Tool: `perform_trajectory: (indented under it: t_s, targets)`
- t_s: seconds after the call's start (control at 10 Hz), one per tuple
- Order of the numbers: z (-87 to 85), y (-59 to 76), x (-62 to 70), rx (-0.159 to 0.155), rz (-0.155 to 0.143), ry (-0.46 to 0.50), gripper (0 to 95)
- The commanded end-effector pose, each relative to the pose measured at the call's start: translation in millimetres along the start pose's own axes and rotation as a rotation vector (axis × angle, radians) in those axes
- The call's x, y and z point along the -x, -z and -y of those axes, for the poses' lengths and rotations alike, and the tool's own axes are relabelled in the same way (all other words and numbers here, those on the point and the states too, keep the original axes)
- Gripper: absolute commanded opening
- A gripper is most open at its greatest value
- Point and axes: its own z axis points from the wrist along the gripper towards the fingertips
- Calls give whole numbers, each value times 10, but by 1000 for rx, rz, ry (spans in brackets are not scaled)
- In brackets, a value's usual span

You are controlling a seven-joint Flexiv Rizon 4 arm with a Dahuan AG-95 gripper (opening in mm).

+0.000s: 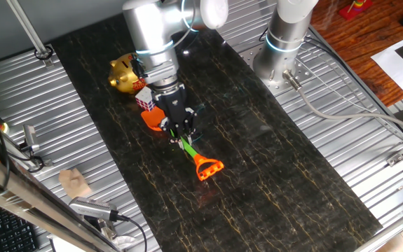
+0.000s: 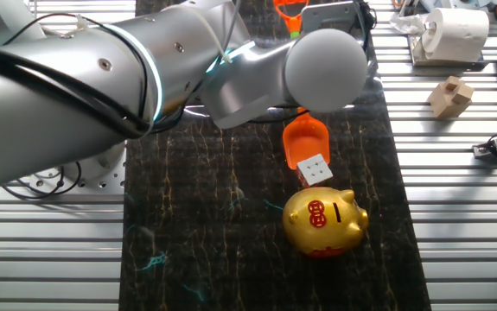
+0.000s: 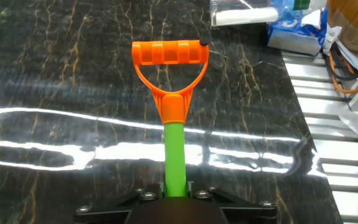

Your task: Use a shovel to scoop up an object

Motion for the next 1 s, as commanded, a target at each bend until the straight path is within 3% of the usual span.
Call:
perform_trajectory:
  t_s: [0.1,1.0]
  targets:
    - [-8,12,-17,2,-4,4,0]
    - [-86,126,-162,22,-35,31,0]
